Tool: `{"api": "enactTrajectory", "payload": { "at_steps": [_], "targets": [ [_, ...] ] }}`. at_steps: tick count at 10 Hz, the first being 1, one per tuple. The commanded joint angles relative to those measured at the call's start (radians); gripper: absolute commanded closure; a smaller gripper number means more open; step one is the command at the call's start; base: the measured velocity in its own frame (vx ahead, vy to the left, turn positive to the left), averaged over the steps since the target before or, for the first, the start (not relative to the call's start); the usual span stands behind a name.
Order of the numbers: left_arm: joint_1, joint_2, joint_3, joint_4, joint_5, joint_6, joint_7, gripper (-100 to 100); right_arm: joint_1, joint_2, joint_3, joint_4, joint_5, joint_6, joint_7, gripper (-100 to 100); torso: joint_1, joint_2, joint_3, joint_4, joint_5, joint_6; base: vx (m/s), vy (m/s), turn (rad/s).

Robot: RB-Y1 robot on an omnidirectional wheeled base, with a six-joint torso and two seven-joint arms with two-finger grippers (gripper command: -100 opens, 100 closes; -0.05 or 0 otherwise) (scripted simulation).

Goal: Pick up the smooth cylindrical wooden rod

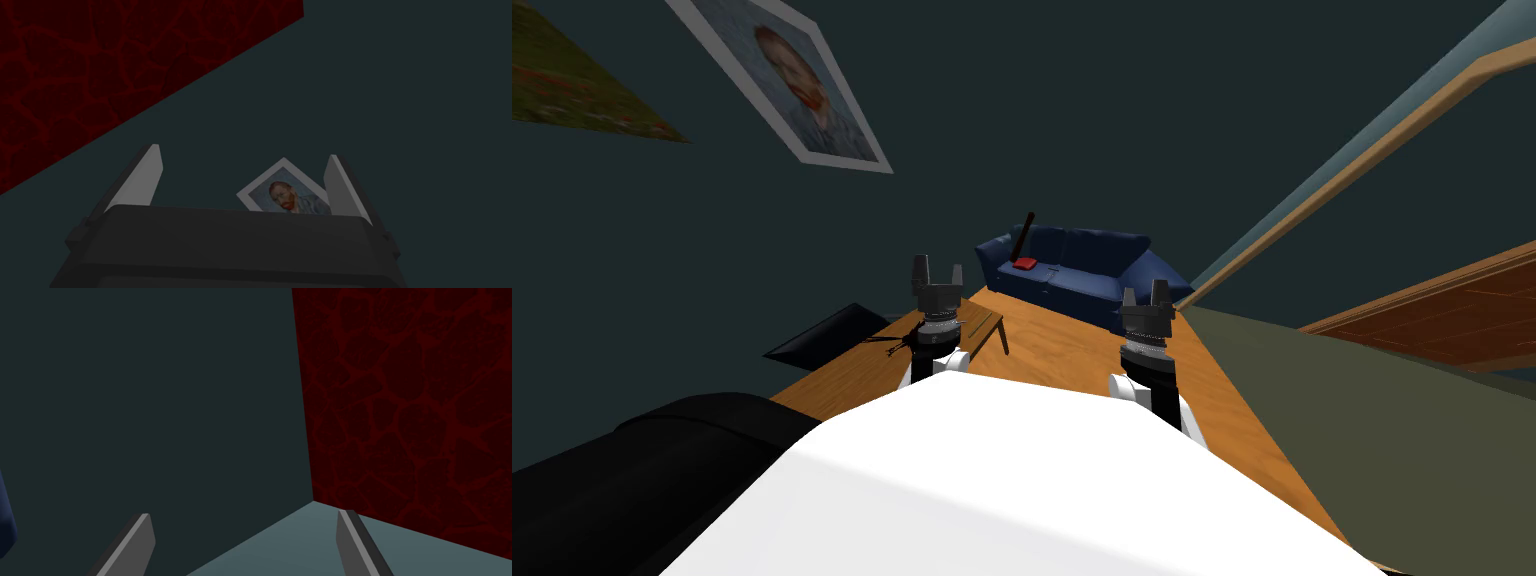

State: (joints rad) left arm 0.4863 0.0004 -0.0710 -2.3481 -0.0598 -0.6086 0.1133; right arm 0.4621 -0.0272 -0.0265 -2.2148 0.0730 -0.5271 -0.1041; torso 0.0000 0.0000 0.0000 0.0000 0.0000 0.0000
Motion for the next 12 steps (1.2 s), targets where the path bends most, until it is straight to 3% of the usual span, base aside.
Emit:
{"api": "enactTrajectory", "payload": {
  "at_steps": [1,6,7,9,12],
  "targets": [
    [-0.004,0.038,0.003,0.009,0.003,0.014,0.005,-100,0.0,0.0,0.0,0.0,0.0,0.0,0.0,0,0.0,0.0,0.0,0.0,0.0,0.0,0.007,-0.001,0.009],
    [-0.035,0.129,0.025,0.079,0.029,0.12,0.043,-100,0.0,0.0,0.0,0.0,0.0,0.0,0.0,0,0.0,-0.003,-0.002,-0.001,0.0,0.0,0.036,-0.004,0.023],
    [-0.035,0.129,0.025,0.079,0.029,0.12,0.043,-100,0.0,0.0,0.0,0.0,0.0,0.0,0.0,0,0.0,-0.004,-0.002,-0.001,0.0,0.0,0.036,-0.003,0.01],
    [-0.054,0.146,0.039,0.12,0.045,0.181,0.067,-100,0.0,0.0,0.0,0.0,0.0,0.0,0.0,0,0.0,-0.003,-0.002,-0.001,0.0,0.0,0.044,-0.006,0.033],
    [-0.065,0.151,0.046,0.143,0.054,0.223,0.08,-100,0.0,0.0,0.0,0.0,0.0,0.0,0.0,0,0.0,-0.003,-0.002,-0.001,0.0,0.0,0.039,-0.006,0.017]
  ]
}}
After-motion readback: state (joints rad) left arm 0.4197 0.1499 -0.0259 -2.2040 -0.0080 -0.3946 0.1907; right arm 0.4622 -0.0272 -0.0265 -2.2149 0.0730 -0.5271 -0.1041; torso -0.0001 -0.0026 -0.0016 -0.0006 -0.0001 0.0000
